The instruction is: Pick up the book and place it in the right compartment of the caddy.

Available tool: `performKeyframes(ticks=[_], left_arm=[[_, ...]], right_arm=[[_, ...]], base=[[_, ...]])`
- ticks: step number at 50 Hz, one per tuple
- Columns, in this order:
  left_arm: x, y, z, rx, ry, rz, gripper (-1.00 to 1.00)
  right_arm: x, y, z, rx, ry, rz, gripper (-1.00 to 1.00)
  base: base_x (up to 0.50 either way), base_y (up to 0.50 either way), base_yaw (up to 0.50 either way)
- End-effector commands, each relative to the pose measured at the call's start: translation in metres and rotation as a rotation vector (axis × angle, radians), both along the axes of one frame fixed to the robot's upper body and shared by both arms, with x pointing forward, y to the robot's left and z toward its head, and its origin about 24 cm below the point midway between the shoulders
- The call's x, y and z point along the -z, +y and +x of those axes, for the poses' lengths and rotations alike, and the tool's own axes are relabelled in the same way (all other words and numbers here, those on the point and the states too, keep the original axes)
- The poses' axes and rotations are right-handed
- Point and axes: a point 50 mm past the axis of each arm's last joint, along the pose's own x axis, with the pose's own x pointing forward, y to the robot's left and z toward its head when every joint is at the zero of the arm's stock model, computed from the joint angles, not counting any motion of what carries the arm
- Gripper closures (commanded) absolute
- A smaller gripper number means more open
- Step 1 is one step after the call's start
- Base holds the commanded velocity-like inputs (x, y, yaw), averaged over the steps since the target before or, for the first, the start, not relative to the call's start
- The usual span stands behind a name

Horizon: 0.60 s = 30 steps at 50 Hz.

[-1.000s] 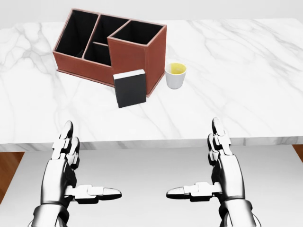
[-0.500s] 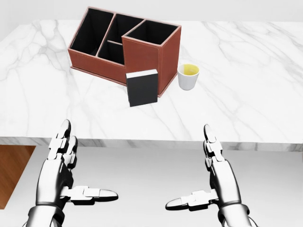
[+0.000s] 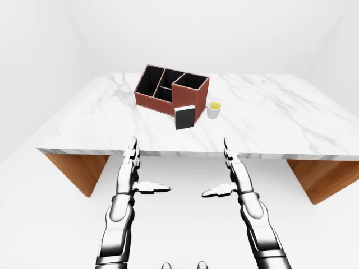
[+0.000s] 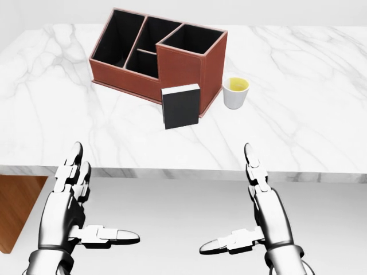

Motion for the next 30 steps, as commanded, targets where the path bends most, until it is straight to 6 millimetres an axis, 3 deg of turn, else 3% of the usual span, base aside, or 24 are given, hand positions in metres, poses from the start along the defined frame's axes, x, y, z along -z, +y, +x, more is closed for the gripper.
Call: performKeyframes(ticks=[1,13,30], left_arm=[[-0.003,0.005,-0.001,-0.008,-0.012,0.017,-1.0],[-0.003,0.007,0.001,-0.012,-0.015,0.016,-1.0],[-0.022,0.017,0.008,-0.026,-0.057,0.015,-1.0]], right_arm=[[-0.009,0.005,-0.001,-0.033,-0.037,-0.013,-1.0],[-0.026,0.008,0.0,-0.065,-0.107,-0.047,-1.0],[-0.059,0.011,0.008,-0.104,-0.126,-0.112,-1.0]], base=[[-0.03,0.5,0.0],[-0.03,0.48,0.0],[0.0,0.01,0.0]])
